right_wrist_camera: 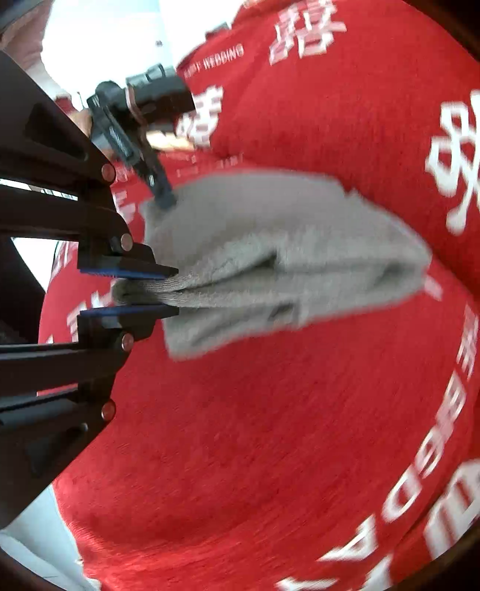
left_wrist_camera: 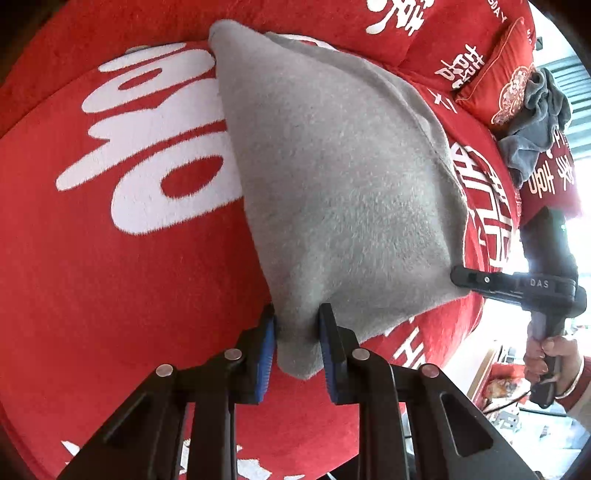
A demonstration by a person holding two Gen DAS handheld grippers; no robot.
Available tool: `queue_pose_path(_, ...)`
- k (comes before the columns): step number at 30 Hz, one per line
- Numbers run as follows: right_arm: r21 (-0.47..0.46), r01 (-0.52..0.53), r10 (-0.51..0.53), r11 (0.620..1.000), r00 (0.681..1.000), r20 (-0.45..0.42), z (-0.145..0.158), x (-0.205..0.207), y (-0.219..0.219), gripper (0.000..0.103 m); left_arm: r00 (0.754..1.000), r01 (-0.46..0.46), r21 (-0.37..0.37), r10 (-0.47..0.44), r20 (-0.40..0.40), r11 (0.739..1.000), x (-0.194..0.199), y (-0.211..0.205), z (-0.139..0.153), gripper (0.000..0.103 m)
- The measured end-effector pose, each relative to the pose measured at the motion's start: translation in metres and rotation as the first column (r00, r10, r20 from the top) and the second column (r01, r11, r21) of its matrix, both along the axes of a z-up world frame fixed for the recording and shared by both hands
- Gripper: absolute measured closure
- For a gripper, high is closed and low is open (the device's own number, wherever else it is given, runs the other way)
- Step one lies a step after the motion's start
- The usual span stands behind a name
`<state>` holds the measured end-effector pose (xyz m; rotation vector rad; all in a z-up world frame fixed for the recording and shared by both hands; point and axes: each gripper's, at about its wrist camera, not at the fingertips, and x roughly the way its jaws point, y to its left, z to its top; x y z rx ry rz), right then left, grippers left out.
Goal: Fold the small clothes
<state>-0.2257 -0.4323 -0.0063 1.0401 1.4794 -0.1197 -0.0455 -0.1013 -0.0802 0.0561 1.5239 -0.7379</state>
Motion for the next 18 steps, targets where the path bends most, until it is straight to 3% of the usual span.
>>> queue_pose_path(4,-0.046,-0.018,0.017,0.999,1.000,-0.004,-0.002,-0.003,0.001,0.090,1.000,0.000,0.000,0.000,0.018,1.000,-0.005,0.009,0.000,0.079)
queue_pose_path(7,-0.117,-0.063,0.058,0.991,0.997,-0.054,0.010,0.002,0.010,0.079,1.000,-0.010,-0.002,0.010,0.028,1.000,-0.006,0.011,0.003,0.079)
queue_pose_path(9,-0.162,-0.077,0.071,0.984,0.997,-0.043,0.028,0.005,0.014,0.079,0.999,-0.003,-0.001,0.003,0.043,1.000,-0.007,0.010,0.004,0.079)
queue_pose_path(11,-0.206,-0.090,0.092,0.974,0.996,0.002,0.043,0.018,0.020,0.061,0.999,0.002,-0.001,-0.002,0.053,1.000,-0.008,0.011,0.005,0.079)
queue_pose_path(13,-0.253,-0.116,0.130,0.960,0.991,0.038,0.054,0.031,0.022,0.053,0.999,-0.004,-0.006,0.004,0.051,1.000,-0.009,0.012,0.004,0.079)
queue_pose_path(18,-0.311,-0.183,0.195,0.933,0.981,0.008,0.040,0.070,0.026,0.055,0.998,-0.017,-0.007,0.018,0.053,1.000,-0.008,0.013,0.004,0.079)
